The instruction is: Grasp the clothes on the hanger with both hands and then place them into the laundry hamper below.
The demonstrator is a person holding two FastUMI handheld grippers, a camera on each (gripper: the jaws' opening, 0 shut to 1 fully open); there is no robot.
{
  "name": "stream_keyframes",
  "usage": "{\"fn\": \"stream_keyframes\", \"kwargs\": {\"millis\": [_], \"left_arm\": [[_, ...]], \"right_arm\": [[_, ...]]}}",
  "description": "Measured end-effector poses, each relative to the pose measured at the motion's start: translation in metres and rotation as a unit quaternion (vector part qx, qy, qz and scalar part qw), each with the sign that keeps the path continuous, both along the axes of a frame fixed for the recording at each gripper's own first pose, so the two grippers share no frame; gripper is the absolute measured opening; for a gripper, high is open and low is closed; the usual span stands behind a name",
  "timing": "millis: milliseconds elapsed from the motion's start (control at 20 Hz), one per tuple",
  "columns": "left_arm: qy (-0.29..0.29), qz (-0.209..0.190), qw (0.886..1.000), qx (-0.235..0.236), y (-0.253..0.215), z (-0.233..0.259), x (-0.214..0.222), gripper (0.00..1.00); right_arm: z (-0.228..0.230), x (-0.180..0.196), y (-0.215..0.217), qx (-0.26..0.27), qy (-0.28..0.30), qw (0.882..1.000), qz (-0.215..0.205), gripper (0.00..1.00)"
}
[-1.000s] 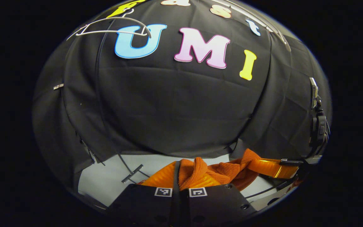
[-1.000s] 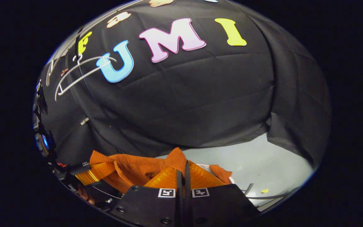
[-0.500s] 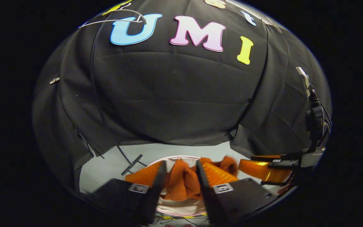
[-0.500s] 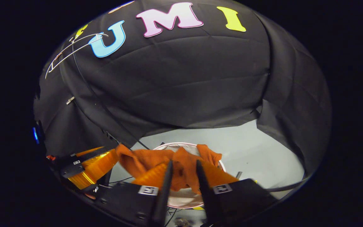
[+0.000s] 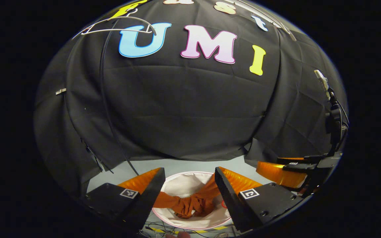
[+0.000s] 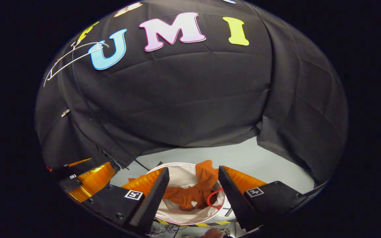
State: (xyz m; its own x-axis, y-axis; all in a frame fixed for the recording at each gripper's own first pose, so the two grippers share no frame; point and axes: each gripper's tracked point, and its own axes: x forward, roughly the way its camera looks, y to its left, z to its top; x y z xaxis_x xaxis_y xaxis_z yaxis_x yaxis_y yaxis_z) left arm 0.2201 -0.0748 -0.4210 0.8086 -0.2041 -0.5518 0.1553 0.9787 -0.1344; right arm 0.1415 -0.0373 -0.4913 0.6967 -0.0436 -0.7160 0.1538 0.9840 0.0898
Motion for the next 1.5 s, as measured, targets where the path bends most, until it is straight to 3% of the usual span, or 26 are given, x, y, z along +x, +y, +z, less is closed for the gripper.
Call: {"fn": "stream_keyframes", "kwargs": {"millis": [300,800,1350,1500], "left_arm": [[-0.057,0.023,0.998,-0.002,0.016,0.059,-0.012,0.95],[-0.16,0.035,0.986,0.016,0.04,0.201,-0.05,0.95],[-0.254,0.061,0.965,0.018,0.079,0.362,-0.142,0.92],[-0.262,0.065,0.963,0.017,0.086,0.388,-0.165,0.92]], "right_arm": [[0.058,-0.004,-0.003,-0.021,-0.053,0.998,0.004,0.97],[0.214,-0.02,0.016,-0.036,-0.175,0.984,0.014,0.98],[0.382,-0.069,0.032,-0.05,-0.286,0.957,0.021,1.0],[0.415,-0.087,0.037,-0.062,-0.306,0.95,0.026,0.95]]}}
